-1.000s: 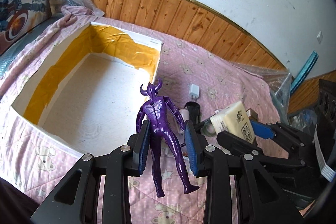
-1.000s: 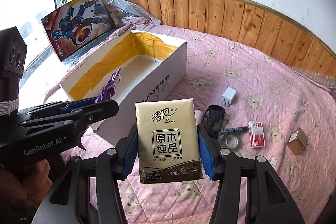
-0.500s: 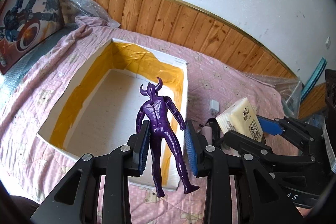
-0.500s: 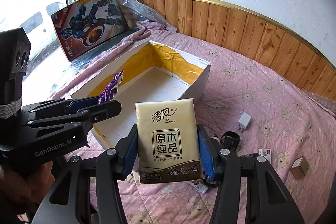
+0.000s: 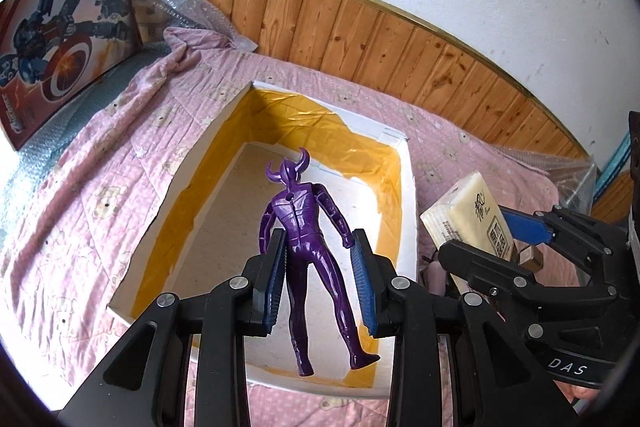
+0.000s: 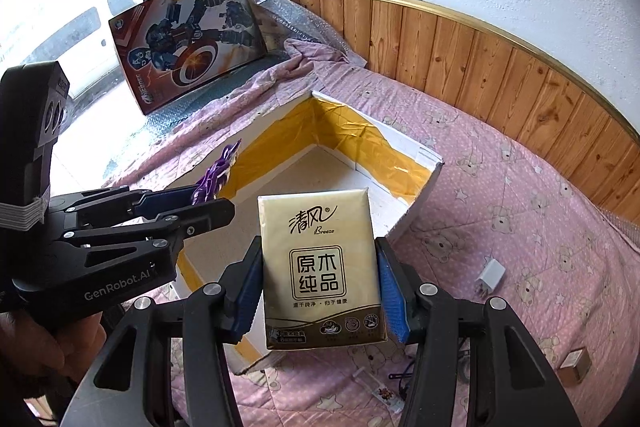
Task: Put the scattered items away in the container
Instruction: 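Carry the figure and tissue pack up over the white box with both grippers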
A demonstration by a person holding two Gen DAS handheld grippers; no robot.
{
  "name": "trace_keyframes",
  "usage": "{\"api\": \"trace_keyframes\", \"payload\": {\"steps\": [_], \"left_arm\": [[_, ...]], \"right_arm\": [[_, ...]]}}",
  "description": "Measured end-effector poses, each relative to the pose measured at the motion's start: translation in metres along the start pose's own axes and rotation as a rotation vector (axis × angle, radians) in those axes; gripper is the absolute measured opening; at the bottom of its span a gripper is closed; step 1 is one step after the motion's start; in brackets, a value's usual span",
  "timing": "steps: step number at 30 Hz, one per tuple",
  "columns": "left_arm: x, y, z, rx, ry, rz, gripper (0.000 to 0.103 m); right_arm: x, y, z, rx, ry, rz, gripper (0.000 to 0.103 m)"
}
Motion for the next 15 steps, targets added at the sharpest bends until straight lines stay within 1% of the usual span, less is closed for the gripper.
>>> {"api": "trace_keyframes", "payload": {"steps": [9,15], "left_arm": [[0.012,-0.006,0.021,0.026,-0.029,0.024,0.033],[0.019,-0.010,0.038,0.029,-0.069,0.020,0.033]], "right_arm": [[0.012,-0.004,0.030,0.014,-0.033,-0.038,0.054],[0.017,-0.002,0.049,0.023,-0.058,-0.049,0.054]]}}
Point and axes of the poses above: each gripper's, at about its wrist camera, not at the fingertips, and z roughly the way its jaws point, y to its right, x to its top, the point moved 1 cm from there along z, roughly the way its jaws point, and after that the axes turned 10 degrees about y, right-handed, at the moved point
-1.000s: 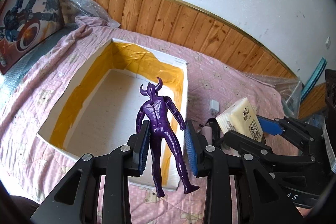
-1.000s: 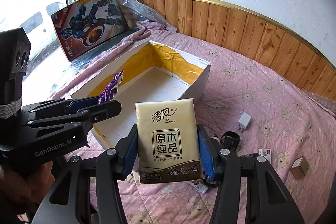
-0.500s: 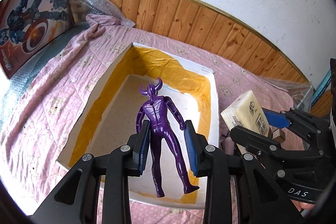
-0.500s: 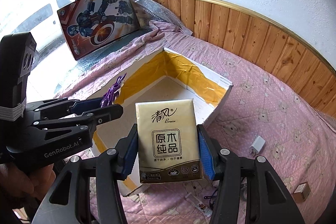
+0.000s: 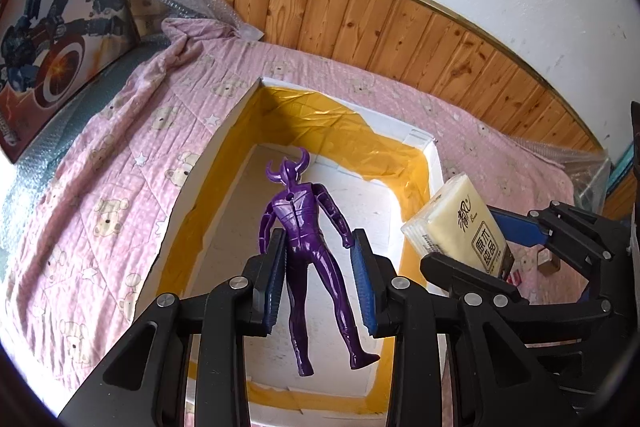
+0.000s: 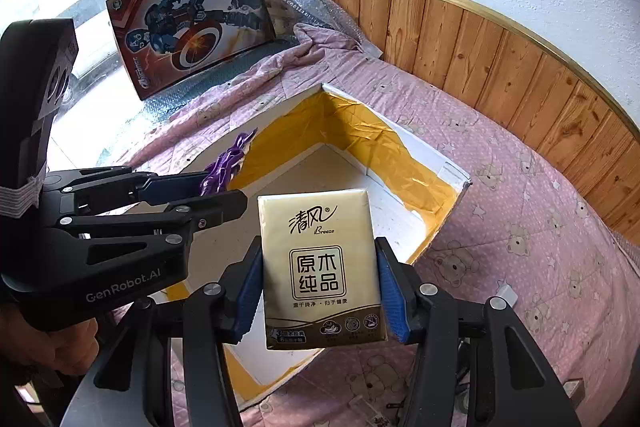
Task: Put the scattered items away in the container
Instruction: 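Carry the figure and tissue pack up over the white box with both grippers, then lower and release the figure with the left gripper while the right drops the tissue pack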
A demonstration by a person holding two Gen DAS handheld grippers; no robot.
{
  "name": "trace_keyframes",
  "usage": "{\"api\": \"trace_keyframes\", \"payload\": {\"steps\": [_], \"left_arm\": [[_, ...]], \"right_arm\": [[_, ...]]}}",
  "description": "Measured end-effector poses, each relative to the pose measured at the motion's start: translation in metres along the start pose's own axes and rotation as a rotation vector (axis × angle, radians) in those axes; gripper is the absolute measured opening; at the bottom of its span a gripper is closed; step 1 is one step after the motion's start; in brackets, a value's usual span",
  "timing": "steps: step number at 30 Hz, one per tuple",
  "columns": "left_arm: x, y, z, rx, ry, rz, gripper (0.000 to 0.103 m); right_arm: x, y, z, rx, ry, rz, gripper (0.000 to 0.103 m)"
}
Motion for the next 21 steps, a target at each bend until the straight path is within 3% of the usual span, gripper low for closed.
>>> {"api": "trace_keyframes", "payload": {"steps": [14,21], "left_arm": [[0.026,-0.016,0.045,-0.020,-0.103,-0.035,0.033],[0.038,-0.005,0.076,-0.017,-0.149,-0.001,0.033]], "right_arm": [[0.007,0.010,0.036,0.012,-0.053,-0.019,0.054],[0.004,0.016,0.058,0.023,-0.095,-0.030,0.054]]}}
Point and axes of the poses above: each gripper's, at about its wrist camera, not at the fingertips, and z roughly the way its jaws point, y to its right, x to its top, the point moved 1 cm from there along z, roughly the way its jaws point, and after that the axes turned 10 degrees about y, right-handed, at the moved point
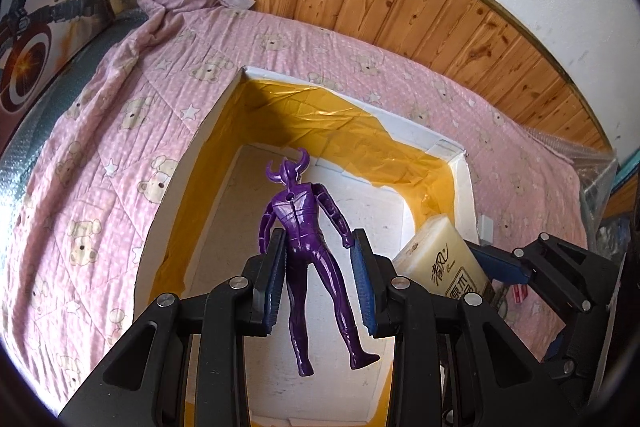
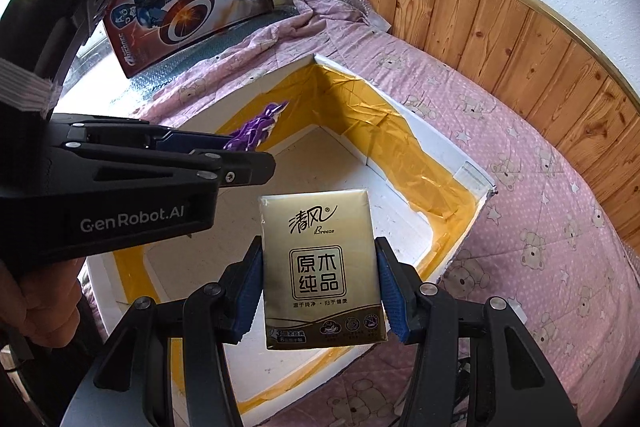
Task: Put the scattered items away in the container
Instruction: 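Lower and release the figure with the left gripper while the right drops the tissue pack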
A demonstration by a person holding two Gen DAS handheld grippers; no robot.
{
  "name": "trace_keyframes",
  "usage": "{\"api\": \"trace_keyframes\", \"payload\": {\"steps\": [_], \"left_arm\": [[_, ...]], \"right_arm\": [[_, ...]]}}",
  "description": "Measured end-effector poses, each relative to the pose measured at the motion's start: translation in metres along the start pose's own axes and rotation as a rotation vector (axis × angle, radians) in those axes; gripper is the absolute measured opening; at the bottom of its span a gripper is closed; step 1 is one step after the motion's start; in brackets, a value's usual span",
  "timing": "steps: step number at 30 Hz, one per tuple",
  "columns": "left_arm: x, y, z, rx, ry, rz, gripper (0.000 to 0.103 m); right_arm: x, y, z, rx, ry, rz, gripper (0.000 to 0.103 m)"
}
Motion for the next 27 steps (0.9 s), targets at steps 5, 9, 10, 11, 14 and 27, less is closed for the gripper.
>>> {"api": "trace_keyframes", "payload": {"steps": [5,9,10,11,14,27], "left_arm": [[0.008,0.003,0.024,0.018,-0.039,0.002,0.033],[0.013,0.003,0.041,0.035,-0.060,0.001,0.033],[0.014,0.002,0.045,0.041,-0.063,0.001,0.033],[0.015,0.002,0.049,0.047,-0.068,0.002,0.033],[0.015,0.000,0.060,0.055,-0.086,-0.004,0.034],[0.014,-0.015,0.080,0.096,-0.103,-0.051,0.052]], "right_arm": [[0.003,-0.001,0.016,-0.005,-0.020,-0.036,0.054],[0.004,0.002,0.033,-0.012,-0.052,-0.058,0.054],[0.004,0.003,0.037,-0.015,-0.059,-0.062,0.054],[0.004,0.004,0.040,-0.019,-0.067,-0.067,0.054],[0.003,0.007,0.051,-0.024,-0.088,-0.078,0.054],[0.001,0.016,0.065,-0.031,-0.090,-0.055,0.068]]}}
Point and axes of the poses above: each gripper's, at about its wrist camera, not at the fingertips, and z roughly the way its jaws point, y to its right, x to its top, the point moved 1 cm from there along z, roughly the way its jaws point, and after that the axes turned 10 degrees about y, right-handed, at the moved point
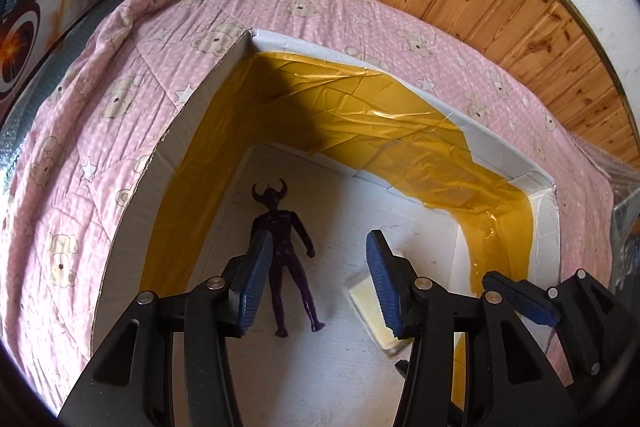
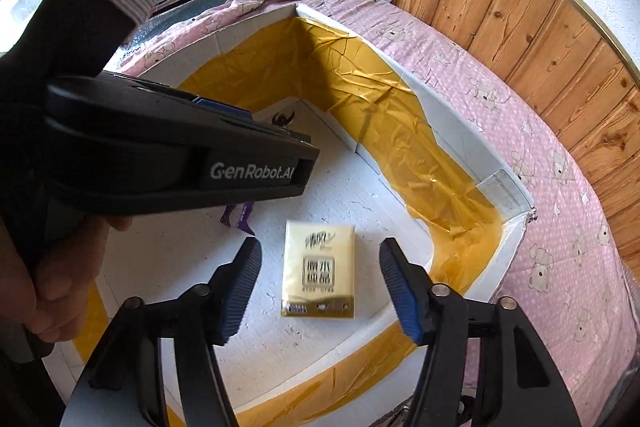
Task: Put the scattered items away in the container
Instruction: 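Lower and release the figure with the left gripper while the right drops the tissue pack, then move both open grippers back toward the remaining items on the bedspread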
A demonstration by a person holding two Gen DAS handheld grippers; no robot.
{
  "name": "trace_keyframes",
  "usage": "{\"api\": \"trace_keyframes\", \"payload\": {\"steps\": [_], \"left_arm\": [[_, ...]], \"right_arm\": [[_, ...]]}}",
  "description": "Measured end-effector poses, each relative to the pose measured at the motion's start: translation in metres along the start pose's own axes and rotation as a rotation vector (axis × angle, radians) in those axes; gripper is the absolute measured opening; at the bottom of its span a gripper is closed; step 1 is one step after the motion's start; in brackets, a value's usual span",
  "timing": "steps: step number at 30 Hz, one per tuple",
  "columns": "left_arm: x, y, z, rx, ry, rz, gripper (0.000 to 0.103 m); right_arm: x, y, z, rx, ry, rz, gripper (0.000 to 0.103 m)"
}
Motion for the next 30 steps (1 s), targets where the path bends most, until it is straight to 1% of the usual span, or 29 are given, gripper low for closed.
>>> {"api": "trace_keyframes", "payload": {"steps": [4,7,12,16,24,30], "left_arm": [[-0.005,0.002,-0.011,-0.003,0.007,0.016,0.052],[-0.008,0.002,-0.021,0.001,0.013,0.021,0.052],[-0.018,0.003,-0.037,0.012,0.019,0.026,0.052],[-0.027,0.008,-0.055,0.006,0.028,0.039,0.052],[-0.050,0.026,-0.096,-0.027,0.056,0.090,0.053],[-0.073,0.026,-0.116,-0.033,0.061,0.091,0.053]], "right_arm": [[-0.002,0.003,-0.007,0.005,0.009,0.031,0.068],[-0.003,0.002,-0.017,0.027,0.021,0.064,0.068],[-0.011,-0.009,-0.032,0.031,0.034,0.066,0.068],[-0.020,-0.015,-0.043,0.031,0.038,0.066,0.068],[-0.035,-0.029,-0.084,0.036,0.093,0.085,0.069],[-0.054,-0.035,-0.111,0.030,0.130,0.103,0.071]]}}
Point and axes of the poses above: each gripper's, at about its wrist camera, not at the fingertips, and z roughly the way its jaws point, y to its right, x to its top, the point moved 1 cm from there along z, roughly the way its jaws point, and after that the axes turned 10 degrees about y, right-handed, at the moved point
